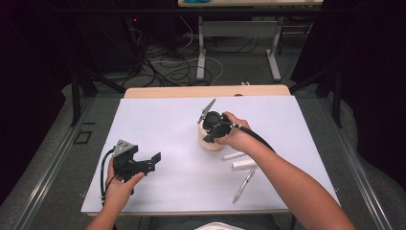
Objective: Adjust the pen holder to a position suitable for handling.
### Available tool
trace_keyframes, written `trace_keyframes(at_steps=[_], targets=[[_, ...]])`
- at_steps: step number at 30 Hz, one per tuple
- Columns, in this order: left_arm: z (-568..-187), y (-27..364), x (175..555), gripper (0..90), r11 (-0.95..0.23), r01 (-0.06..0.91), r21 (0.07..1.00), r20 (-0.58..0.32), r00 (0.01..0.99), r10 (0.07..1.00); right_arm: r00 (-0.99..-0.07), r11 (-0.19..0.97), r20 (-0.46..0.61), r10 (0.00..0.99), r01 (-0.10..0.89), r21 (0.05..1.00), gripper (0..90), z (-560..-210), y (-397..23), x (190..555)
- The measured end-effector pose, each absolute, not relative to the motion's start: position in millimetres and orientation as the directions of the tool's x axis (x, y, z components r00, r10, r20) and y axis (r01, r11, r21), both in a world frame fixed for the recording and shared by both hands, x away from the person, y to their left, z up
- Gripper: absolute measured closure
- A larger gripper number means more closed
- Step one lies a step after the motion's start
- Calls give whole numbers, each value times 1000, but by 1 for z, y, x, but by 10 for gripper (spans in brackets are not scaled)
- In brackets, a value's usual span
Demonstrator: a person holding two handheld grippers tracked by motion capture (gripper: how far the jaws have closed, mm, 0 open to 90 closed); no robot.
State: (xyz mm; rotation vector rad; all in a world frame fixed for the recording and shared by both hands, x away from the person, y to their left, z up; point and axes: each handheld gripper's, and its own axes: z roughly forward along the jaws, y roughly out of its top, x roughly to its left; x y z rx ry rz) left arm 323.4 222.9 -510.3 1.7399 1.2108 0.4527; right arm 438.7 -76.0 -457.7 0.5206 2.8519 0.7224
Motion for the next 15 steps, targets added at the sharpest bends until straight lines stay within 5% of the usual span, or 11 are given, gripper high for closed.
trace_keyframes(at_steps=[15], targets=[[-511, 222, 324, 12, -80, 533, 842, -200, 447, 872, -938, 841, -91, 335, 255, 477, 740, -466, -69, 443]])
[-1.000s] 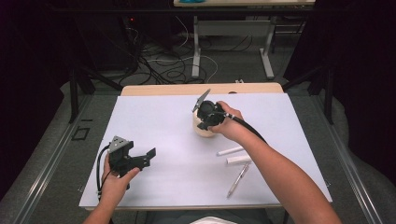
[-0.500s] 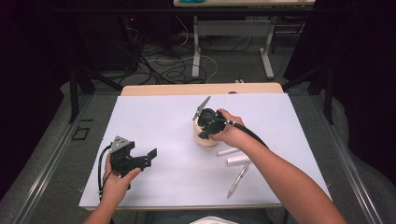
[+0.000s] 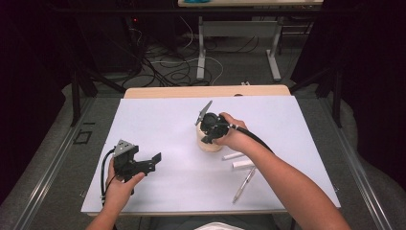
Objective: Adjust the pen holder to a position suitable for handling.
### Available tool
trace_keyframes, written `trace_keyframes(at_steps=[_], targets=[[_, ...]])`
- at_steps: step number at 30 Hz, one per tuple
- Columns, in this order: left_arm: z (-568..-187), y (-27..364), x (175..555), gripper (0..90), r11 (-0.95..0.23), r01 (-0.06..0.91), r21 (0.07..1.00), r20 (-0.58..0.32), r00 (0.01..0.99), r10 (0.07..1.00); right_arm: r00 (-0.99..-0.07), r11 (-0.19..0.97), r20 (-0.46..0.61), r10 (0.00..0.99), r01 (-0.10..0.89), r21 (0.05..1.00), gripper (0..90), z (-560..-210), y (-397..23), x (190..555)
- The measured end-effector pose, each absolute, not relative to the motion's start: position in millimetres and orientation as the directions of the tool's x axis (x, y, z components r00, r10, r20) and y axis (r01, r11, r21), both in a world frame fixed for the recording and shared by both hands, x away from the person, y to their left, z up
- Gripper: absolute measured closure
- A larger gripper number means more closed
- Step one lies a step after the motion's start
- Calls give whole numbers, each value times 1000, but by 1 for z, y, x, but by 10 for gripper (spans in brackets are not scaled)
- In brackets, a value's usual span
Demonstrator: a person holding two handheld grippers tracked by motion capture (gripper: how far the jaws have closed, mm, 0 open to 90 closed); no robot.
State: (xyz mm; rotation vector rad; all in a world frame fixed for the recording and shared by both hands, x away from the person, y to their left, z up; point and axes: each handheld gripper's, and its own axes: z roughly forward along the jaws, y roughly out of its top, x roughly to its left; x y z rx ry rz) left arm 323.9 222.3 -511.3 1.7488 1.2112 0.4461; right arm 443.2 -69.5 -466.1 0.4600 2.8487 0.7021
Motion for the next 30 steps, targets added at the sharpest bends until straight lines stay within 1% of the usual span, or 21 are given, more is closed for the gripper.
trace_keyframes(at_steps=[2, 4, 7, 9, 11, 16, 24, 27, 30], targets=[[-511, 222, 324, 12, -79, 533, 842, -201, 447, 871, -936, 845, -112, 335, 246, 476, 725, -465, -69, 443], [-511, 222, 324, 12, -81, 535, 841, -201, 447, 872, -936, 841, -108, 337, 247, 482, 695, -465, -69, 443], [-511, 221, 324, 12, -81, 535, 841, -201, 447, 872, -930, 834, -126, 346, 243, 495, 630, -464, -70, 442], [-512, 221, 324, 12, -82, 536, 841, -201, 447, 872, -921, 823, -130, 367, 256, 507, 581, -461, -70, 440], [-512, 221, 324, 13, -81, 537, 840, -202, 447, 871, -918, 811, -132, 374, 254, 528, 552, -459, -72, 438], [-512, 220, 324, 15, -90, 536, 840, -194, 451, 871, -891, 768, -145, 430, 277, 578, 478, -456, -78, 432], [-512, 219, 323, 16, -99, 537, 838, -190, 456, 870, -861, 713, -157, 485, 284, 641, 413, -447, -95, 416], [-512, 218, 323, 19, -100, 540, 836, -192, 458, 868, -848, 683, -149, 509, 292, 670, 402, -443, -104, 409], [-512, 217, 323, 22, -99, 540, 836, -193, 458, 868, -825, 660, -182, 534, 273, 700, 379, -441, -116, 403]])
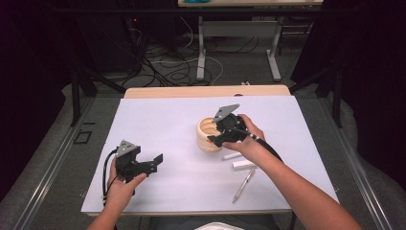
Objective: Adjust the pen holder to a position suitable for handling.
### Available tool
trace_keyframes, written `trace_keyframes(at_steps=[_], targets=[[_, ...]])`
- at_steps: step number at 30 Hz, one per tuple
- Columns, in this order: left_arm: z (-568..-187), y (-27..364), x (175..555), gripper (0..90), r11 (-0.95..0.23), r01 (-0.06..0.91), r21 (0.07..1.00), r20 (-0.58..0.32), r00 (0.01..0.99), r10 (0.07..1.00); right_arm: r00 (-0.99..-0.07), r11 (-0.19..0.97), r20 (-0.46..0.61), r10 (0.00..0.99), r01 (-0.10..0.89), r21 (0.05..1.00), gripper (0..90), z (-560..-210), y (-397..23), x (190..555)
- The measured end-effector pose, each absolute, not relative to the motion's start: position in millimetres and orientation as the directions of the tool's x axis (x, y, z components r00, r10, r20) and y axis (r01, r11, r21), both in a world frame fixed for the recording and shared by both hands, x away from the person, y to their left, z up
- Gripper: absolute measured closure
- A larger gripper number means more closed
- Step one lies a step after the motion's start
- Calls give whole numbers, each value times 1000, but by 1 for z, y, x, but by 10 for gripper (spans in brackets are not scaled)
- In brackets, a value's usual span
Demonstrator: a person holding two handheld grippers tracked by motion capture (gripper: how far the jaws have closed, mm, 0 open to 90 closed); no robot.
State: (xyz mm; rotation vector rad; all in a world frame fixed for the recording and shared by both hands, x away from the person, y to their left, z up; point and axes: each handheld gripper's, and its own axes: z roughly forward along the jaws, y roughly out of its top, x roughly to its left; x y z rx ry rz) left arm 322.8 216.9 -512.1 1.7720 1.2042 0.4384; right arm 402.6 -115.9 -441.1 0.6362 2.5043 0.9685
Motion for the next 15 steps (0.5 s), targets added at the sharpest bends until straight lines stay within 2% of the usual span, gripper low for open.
trace_keyframes(at_steps=[15], targets=[[-512, 213, 322, 37, -114, 544, 832, -189, 469, 863, -732, 458, -94, 675, 316, 831, 294, -443, -176, 351]])
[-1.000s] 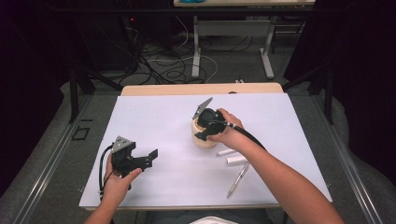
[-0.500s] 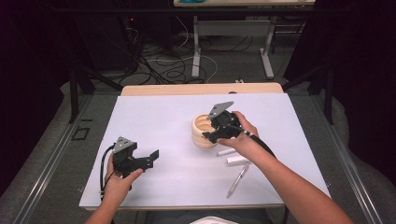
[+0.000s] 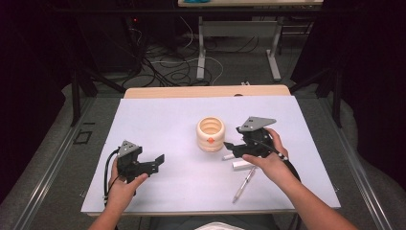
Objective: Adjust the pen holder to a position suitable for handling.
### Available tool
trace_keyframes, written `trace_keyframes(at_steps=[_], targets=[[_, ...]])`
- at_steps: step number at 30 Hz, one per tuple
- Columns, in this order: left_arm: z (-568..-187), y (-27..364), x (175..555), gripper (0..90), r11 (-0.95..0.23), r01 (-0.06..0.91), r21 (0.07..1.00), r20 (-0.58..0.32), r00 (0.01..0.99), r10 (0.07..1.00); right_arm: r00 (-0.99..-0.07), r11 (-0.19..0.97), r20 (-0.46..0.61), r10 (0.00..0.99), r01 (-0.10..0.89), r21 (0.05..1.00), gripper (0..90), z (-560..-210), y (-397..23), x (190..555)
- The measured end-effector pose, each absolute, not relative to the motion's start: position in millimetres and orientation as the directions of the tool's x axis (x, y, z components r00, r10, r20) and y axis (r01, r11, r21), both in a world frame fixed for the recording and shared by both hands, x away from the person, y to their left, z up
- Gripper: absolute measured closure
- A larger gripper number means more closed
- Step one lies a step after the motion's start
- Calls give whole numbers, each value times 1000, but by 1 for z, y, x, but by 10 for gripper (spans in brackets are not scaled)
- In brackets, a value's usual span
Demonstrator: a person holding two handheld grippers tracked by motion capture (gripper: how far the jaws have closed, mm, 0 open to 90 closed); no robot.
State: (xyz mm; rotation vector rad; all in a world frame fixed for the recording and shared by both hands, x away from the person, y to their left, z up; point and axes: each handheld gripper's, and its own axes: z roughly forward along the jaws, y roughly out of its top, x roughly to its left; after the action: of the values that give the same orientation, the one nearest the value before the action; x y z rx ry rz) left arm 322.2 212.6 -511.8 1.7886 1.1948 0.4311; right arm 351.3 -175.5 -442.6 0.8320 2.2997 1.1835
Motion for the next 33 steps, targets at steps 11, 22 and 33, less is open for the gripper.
trace_keyframes(at_steps=[11, 22, 33], targets=[[-508, 201, 319, 80, -129, 536, 834, -187, 495, 849, -641, 330, -50, 766, 325, 886, 182, -460, -215, 329], [-510, 189, 324, 86, -146, 555, 819, -198, 512, 836, -516, 131, 123, 847, 429, 894, 54, -484, -260, 331], [-511, 190, 324, 87, -162, 546, 822, -188, 528, 828, -382, 60, 161, 910, 505, 861, 0, -516, -287, 342]])
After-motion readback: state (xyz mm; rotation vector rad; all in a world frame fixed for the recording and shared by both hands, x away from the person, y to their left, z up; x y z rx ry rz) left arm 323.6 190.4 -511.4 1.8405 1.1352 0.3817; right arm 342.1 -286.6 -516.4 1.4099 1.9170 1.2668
